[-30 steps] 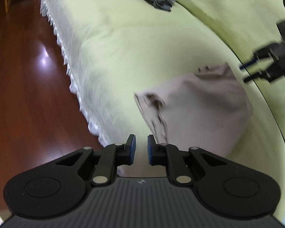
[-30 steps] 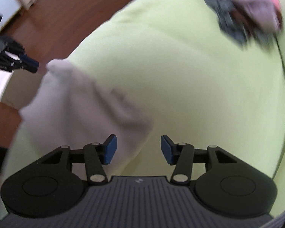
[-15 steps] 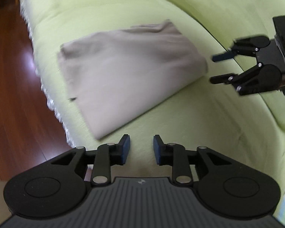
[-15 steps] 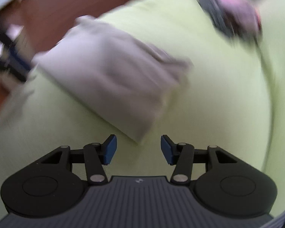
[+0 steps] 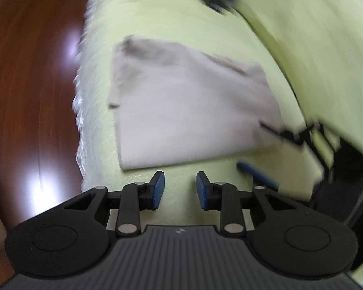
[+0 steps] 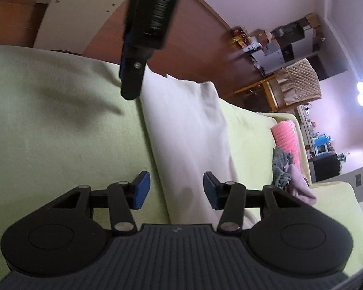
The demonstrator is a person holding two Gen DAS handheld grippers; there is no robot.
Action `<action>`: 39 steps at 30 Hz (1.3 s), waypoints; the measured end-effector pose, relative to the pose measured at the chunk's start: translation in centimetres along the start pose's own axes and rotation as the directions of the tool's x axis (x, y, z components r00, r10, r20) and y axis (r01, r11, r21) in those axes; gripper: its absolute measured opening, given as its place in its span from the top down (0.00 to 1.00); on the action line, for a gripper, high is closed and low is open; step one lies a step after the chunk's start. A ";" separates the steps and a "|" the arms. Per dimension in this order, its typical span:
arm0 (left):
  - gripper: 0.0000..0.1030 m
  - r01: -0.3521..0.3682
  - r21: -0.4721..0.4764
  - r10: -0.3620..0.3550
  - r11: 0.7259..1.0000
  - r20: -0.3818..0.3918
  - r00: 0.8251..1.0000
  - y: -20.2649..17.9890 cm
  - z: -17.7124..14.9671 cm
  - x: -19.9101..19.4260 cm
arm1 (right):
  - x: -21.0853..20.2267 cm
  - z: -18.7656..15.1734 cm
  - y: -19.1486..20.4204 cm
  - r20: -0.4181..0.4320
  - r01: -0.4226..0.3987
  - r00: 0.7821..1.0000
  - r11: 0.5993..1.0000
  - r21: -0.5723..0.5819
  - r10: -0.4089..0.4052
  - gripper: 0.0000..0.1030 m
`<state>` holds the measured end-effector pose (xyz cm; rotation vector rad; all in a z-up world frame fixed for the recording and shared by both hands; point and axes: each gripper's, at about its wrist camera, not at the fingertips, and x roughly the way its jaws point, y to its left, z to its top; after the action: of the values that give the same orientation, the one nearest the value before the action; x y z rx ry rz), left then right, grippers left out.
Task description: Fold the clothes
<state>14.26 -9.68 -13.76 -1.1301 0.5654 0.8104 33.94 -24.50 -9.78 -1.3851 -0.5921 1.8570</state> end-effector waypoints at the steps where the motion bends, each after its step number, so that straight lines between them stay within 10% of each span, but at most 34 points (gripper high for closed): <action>1: 0.67 -0.003 -0.032 0.003 0.999 0.008 1.000 0.2 0.0 0.1 | 0.3 0.1 0.1 0.007 0.005 1.000 1.000 -0.015 -0.005 0.57; 8: 0.56 0.001 -0.229 0.016 0.973 0.073 0.997 0.9 -0.4 0.3 | 2.5 1.0 0.1 0.038 -0.033 0.999 0.999 -0.027 0.034 0.80; 18: 0.55 0.073 -0.519 0.035 0.852 0.196 0.980 2.3 -0.3 1.4 | 2.8 0.9 -0.5 0.023 0.000 1.000 1.000 0.031 -0.001 0.63; 21: 0.90 0.047 -0.504 0.053 0.862 0.183 0.982 2.3 0.3 1.6 | 2.1 0.7 -0.4 -0.040 0.037 0.999 0.997 0.070 -0.035 0.56; 33: 0.94 0.096 -0.456 -0.024 0.885 0.162 0.987 1.7 3.2 0.2 | 3.1 -2.3 0.4 -0.186 0.177 0.968 0.983 0.041 -0.166 0.56; 36: 0.94 0.095 -0.441 -0.028 0.893 0.157 0.987 1.5 4.1 0.2 | 3.7 -3.0 -0.1 -0.185 0.164 0.972 0.981 0.100 -0.144 0.84; 39: 0.94 0.080 -0.415 -0.026 0.906 0.134 0.991 1.2 4.9 0.3 | 3.4 -3.0 -0.4 -0.188 0.144 0.975 0.982 0.125 -0.119 0.90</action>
<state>13.45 -4.74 -12.96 -1.4696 0.2554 0.9766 36.42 -21.78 -12.53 -1.3702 -0.4436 1.6163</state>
